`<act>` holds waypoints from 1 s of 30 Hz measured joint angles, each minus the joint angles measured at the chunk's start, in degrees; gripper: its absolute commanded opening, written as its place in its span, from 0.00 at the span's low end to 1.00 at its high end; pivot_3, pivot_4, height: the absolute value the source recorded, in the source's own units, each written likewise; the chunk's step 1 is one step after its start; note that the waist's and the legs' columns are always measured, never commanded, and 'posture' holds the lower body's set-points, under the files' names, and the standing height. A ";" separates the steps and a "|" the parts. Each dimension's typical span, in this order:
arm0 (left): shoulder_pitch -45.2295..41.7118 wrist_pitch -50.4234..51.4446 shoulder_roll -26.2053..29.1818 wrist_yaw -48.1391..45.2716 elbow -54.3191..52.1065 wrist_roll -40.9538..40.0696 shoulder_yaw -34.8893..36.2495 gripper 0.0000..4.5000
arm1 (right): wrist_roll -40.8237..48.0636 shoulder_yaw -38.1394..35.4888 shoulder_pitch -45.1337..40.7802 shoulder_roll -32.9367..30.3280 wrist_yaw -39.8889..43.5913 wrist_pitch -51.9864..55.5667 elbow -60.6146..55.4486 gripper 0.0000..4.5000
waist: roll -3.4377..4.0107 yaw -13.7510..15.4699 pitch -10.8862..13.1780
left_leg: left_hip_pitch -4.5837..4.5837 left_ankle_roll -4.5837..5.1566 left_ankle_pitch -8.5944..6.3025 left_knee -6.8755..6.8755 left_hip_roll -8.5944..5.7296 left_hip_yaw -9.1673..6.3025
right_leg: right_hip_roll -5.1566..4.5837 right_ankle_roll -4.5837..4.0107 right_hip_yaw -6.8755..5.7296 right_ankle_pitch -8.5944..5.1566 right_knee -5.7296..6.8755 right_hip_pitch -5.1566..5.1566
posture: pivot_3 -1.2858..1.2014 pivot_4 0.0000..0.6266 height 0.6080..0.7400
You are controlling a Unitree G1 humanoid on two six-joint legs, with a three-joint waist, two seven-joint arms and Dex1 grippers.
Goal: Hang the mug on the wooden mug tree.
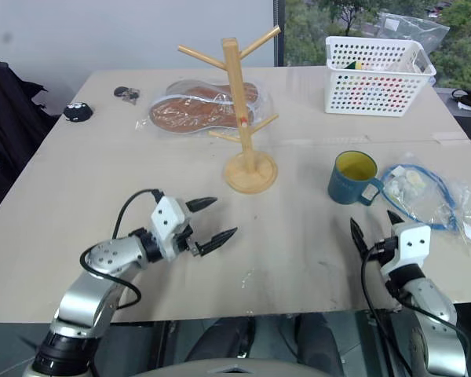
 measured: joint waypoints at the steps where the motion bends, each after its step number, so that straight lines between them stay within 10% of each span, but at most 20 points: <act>1: -1.20 0.93 0.65 -1.41 -0.48 -1.03 -0.63 1.00 | -0.52 -0.09 -1.19 0.17 -1.27 0.54 0.09 0.99 | 0.02 -0.05 0.01 | 0.00 -0.02 0.01 -0.01 0.00 0.03 | 0.00 -0.01 0.03 0.00 0.00 -0.01 | 0.52 0.24 1.00; 10: -9.81 10.24 3.34 -5.74 -4.84 -6.95 -3.29 1.00 | -6.19 0.16 -6.83 2.26 -8.10 2.59 3.29 0.99 | 0.08 -0.05 0.04 | 0.00 -0.03 0.02 -0.08 -0.01 0.05 | 0.01 -0.01 0.07 0.00 -0.05 -0.03 | 0.52 0.24 1.00; 15: -10.81 11.86 3.02 -4.44 -6.20 -6.96 -3.63 1.00 | -6.58 0.16 -8.73 2.83 -8.89 2.75 4.64 0.63 | 0.09 -0.34 0.05 | 0.00 -0.03 0.02 -0.07 0.00 0.06 | 0.02 -0.01 0.08 0.00 -0.04 -0.03 | 0.52 0.24 1.00; 20: -10.87 13.29 2.17 -3.07 -6.99 -7.02 -3.68 1.00 | -6.45 0.16 -10.77 2.78 -8.34 2.49 7.06 0.05 | 0.09 -0.61 0.05 | 0.01 -0.03 0.02 -0.07 0.00 0.06 | 0.03 -0.01 0.08 0.00 -0.04 -0.02 | 0.52 0.24 1.00; 30: -10.52 13.75 -0.70 0.75 -7.00 -7.07 -3.03 1.00 | -3.39 0.73 -13.46 0.56 -1.26 2.27 9.46 0.02 | 0.10 -1.32 0.06 | 0.01 -0.03 0.02 -0.05 -0.01 0.09 | 0.02 -0.01 0.11 0.01 -0.05 -0.02 | 0.52 0.24 1.00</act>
